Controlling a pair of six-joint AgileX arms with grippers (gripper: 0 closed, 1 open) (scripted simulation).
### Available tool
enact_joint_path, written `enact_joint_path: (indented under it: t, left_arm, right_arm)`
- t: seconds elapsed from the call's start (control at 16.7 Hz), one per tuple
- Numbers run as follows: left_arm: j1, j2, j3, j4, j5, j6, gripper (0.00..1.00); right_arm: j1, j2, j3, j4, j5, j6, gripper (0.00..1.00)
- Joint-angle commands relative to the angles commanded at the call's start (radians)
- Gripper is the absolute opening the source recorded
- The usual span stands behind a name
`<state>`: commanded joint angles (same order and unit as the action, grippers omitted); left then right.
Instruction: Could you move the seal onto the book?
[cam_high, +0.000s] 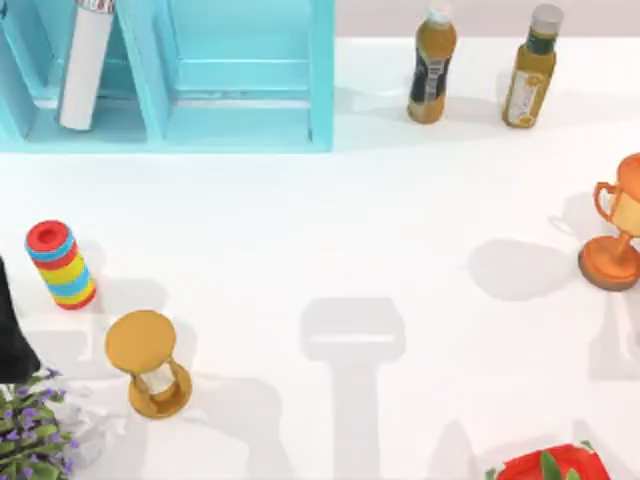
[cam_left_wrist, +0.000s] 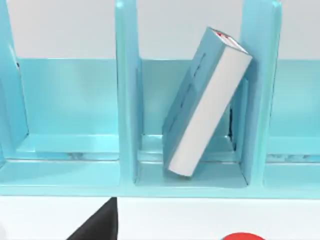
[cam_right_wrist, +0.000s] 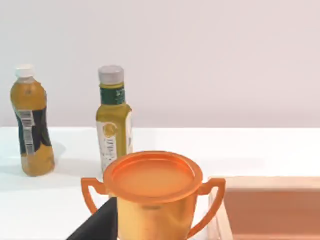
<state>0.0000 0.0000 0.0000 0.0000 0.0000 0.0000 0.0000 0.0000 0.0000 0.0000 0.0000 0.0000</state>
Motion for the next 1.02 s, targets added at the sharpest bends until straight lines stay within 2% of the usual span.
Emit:
enact_joint_path:
  t: [0.24, 0.48, 0.72, 1.02]
  left_arm:
    - [-0.002, 0.031, 0.013, 0.025, -0.002, 0.008, 1.00]
    - [-0.014, 0.220, 0.089, 0.161, -0.015, 0.051, 1.00]
    - [-0.032, 0.561, 0.209, 0.376, -0.035, 0.120, 1.00]
    - [-0.060, 1.096, 0.387, 0.691, -0.063, 0.220, 1.00]
  right_arm:
    - [0.000, 0.000, 0.000, 0.000, 0.000, 0.000, 1.00]
    - [0.000, 0.000, 0.000, 0.000, 0.000, 0.000, 1.00]
    - [0.000, 0.000, 0.000, 0.000, 0.000, 0.000, 1.00]
    - [0.000, 0.000, 0.000, 0.000, 0.000, 0.000, 1.00]
